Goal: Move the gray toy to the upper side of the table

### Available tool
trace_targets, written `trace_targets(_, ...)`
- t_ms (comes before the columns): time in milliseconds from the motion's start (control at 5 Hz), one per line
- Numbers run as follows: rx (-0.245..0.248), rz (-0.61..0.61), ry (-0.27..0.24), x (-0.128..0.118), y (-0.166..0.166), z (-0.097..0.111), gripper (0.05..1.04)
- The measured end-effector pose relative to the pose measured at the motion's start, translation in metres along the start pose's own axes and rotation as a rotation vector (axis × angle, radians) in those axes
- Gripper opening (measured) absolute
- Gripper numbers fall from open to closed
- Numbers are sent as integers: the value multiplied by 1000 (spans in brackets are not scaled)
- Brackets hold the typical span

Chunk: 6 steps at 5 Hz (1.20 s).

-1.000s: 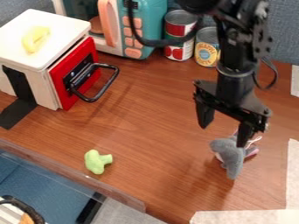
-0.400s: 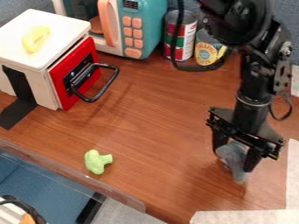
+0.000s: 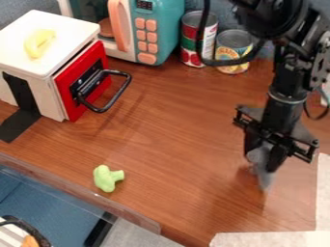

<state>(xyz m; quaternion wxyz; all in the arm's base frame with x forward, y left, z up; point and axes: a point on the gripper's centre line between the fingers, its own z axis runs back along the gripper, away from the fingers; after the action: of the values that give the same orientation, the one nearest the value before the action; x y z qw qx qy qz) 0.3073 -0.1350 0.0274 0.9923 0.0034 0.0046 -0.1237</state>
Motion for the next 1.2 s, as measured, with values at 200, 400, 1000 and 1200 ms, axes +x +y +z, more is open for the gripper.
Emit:
trace_targets(200,76,51,7,3,35,11,384)
trace_targets(400,96,148,-27,8,80,17,381)
trace_targets(1000,156,259,-77,40,141,0,381)
trace_targets(1200,174,270,-73,53,148,-12,381)
